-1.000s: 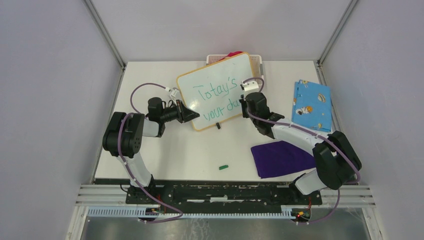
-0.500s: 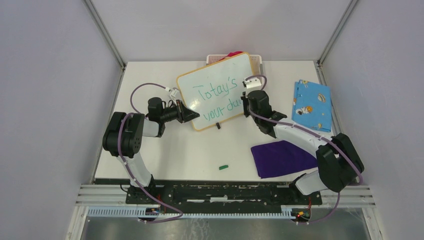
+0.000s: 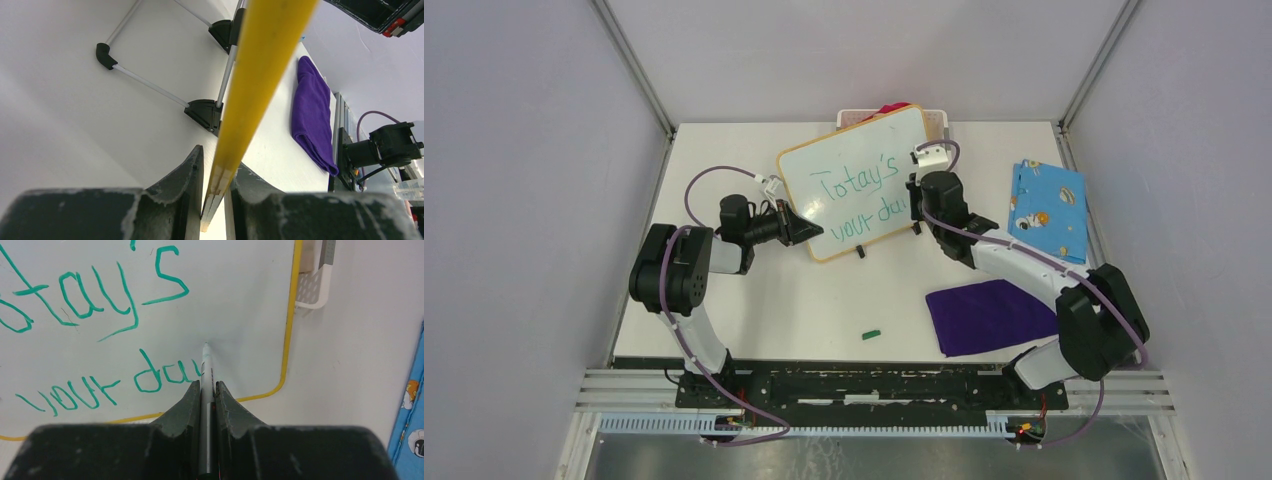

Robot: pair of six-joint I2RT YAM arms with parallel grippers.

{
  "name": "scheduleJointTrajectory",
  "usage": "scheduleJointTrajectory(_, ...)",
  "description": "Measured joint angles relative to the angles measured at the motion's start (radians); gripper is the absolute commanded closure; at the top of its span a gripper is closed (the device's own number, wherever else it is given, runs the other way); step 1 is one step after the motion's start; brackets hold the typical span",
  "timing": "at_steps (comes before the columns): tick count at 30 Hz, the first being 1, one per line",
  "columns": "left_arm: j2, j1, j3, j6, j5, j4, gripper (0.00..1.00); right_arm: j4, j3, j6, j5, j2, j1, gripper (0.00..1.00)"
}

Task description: Write a sentence on the whiteboard

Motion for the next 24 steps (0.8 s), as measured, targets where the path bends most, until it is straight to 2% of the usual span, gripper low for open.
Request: scheduleJointTrajectory(24, 0.000, -0.001, 0.006, 0.000, 0.000, -0.012, 0.74, 0.008, -0.043, 0.010, -0.008, 0.024, -0.005, 1.00)
